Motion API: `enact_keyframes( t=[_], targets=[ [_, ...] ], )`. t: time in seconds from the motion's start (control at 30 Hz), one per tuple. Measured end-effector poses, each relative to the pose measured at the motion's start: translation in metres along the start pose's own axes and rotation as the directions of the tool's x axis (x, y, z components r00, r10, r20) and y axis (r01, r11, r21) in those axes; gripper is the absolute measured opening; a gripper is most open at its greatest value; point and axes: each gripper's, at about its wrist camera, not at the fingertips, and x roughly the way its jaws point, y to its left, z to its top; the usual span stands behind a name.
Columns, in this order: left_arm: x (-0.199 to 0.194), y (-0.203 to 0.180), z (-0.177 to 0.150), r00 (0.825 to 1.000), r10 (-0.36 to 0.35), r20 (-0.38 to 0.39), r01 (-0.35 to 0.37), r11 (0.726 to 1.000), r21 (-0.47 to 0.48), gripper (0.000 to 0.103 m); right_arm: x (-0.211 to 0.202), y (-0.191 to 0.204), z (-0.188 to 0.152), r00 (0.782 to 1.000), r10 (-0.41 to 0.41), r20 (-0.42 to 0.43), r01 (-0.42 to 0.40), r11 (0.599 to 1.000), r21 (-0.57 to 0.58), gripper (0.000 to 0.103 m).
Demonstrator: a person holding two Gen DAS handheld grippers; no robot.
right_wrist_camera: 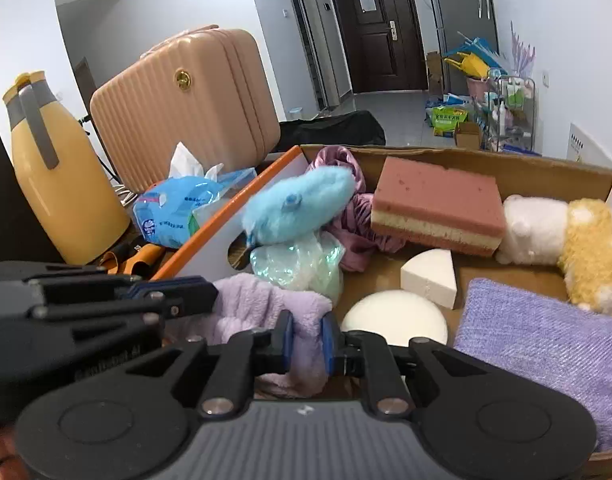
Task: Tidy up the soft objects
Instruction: 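Carry the knit pouch into the box and open both grippers, then withdraw both grippers from the box back over the table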
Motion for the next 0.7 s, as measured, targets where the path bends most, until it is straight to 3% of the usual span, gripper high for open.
enact_keyframes(
  t=[0.13,0.27,0.3,0.33,0.37,0.4,0.47,0.53,0.57,0.6,0.63,0.7],
  targets=[
    [-0.005,0.003,0.002,0.999,-0.033,-0.019,0.032,0.999,-0.009,0.005,-0.003,-0.001,0.003,0.999,-0.022,-0.025,0.022,1.0,-0.002,0.021],
    [-0.028,0.007,0.009,0.999,-0.019,0.026,0.02,1.0,-0.012,0.008,-0.022,-0.007,0.009,1.0,-0.016,-0.017,0.017,0.999,0.05,0.028],
    [-0.039,0.01,0.014,0.999,-0.025,0.046,0.026,0.999,-0.025,0.014,-0.035,-0.007,0.013,1.0,-0.025,0.006,0.024,0.999,0.048,0.032],
    [-0.05,0.014,0.019,0.997,-0.025,0.069,0.029,0.999,-0.046,0.021,-0.048,-0.007,0.016,0.999,-0.039,0.028,0.038,0.998,0.042,0.043],
    [-0.06,0.017,0.023,0.995,-0.018,0.093,0.024,0.998,-0.065,0.038,-0.063,-0.008,0.019,0.997,-0.062,0.055,0.06,0.997,0.038,0.052],
    [-0.072,0.02,0.027,0.992,-0.007,0.125,0.017,0.997,-0.077,0.049,-0.08,-0.008,0.022,0.993,-0.085,0.083,0.082,0.996,0.035,0.053],
    [-0.094,0.025,0.03,0.983,0.018,0.181,-0.002,0.996,-0.091,0.052,-0.114,-0.01,0.027,0.984,-0.124,0.131,0.122,0.992,0.02,0.055],
    [-0.117,0.028,0.03,0.976,0.033,0.216,-0.013,0.996,-0.092,0.063,-0.148,-0.013,0.028,0.967,-0.176,0.183,0.177,0.984,0.011,0.065],
    [-0.127,0.028,0.028,0.97,0.033,0.24,-0.011,0.996,-0.092,0.078,-0.165,-0.015,0.027,0.953,-0.21,0.218,0.214,0.977,0.006,0.079],
    [-0.139,0.026,0.024,0.96,0.042,0.278,-0.018,0.996,-0.087,0.088,-0.179,-0.016,0.025,0.936,-0.242,0.256,0.249,0.969,0.004,0.086],
    [-0.147,0.023,0.02,0.948,0.052,0.313,-0.029,0.996,-0.079,0.089,-0.196,-0.017,0.019,0.912,-0.273,0.305,0.284,0.959,0.008,0.096],
    [-0.163,0.015,0.011,0.924,0.074,0.375,-0.053,0.996,-0.064,0.096,-0.221,-0.019,0.006,0.871,-0.311,0.38,0.328,0.944,0.019,0.098]
  ],
)
